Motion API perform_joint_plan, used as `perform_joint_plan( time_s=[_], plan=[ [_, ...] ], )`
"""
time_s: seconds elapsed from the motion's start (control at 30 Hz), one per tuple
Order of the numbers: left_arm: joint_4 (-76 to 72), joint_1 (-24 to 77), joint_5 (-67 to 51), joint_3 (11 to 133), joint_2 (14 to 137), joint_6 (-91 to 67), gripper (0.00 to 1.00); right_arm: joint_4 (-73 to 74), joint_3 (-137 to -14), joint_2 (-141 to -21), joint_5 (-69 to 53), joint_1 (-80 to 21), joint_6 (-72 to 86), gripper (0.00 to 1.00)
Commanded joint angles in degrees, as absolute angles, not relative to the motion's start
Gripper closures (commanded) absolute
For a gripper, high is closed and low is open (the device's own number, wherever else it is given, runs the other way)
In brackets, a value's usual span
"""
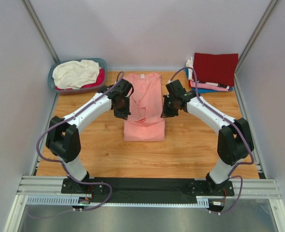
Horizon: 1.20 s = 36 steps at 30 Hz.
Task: Fold and stack the t-shirts
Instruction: Fold the tshirt
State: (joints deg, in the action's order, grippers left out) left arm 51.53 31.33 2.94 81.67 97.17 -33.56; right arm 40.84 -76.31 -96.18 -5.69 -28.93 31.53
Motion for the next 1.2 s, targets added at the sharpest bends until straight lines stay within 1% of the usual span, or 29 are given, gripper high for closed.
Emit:
perform_joint_plan(
  time_s=[0.0, 0.33, 0.47, 0.93, 1.0, 1.03, 1.07, 1.13, 1.17],
  plan=[
    [52.6, 29.6, 1.9, 86.3, 99.7, -30.3, 1.00, 40.6, -81.2, -98.9, -8.3, -28.0, 28.3, 1.00],
    [53.3, 26.5, 1.0, 91.3, 106.6, -28.2, 1.00, 41.7, -88.1, -107.1, -10.2, -26.5, 26.0, 0.99],
    [53.3, 26.0, 1.1, 92.6, 109.1, -27.5, 1.00, 42.5, -90.3, -109.5, -9.2, -25.7, 25.2, 1.00],
    [51.7, 24.2, 0.4, 99.2, 117.8, -27.1, 1.00, 42.2, -94.8, -117.4, -9.8, -23.6, 26.5, 0.99],
    [52.2, 24.1, -0.8, 101.2, 120.0, -26.9, 0.97, 42.9, -96.0, -119.2, -10.0, -23.4, 26.9, 0.99],
    [53.2, 23.8, -0.7, 102.0, 120.8, -26.9, 0.95, 43.4, -97.1, -119.7, -10.2, -23.2, 26.9, 0.97],
    [53.6, 23.6, -0.8, 103.9, 122.6, -26.9, 0.90, 43.7, -98.0, -120.8, -10.2, -22.9, 27.0, 0.94],
    [56.1, 22.9, -1.5, 106.7, 124.8, -27.0, 0.87, 44.8, -101.0, -121.8, -10.0, -22.5, 27.5, 0.85],
    [57.3, 22.1, -1.8, 110.1, 127.1, -27.2, 0.85, 45.2, -102.3, -122.4, -10.2, -21.7, 27.9, 0.80]
  ],
)
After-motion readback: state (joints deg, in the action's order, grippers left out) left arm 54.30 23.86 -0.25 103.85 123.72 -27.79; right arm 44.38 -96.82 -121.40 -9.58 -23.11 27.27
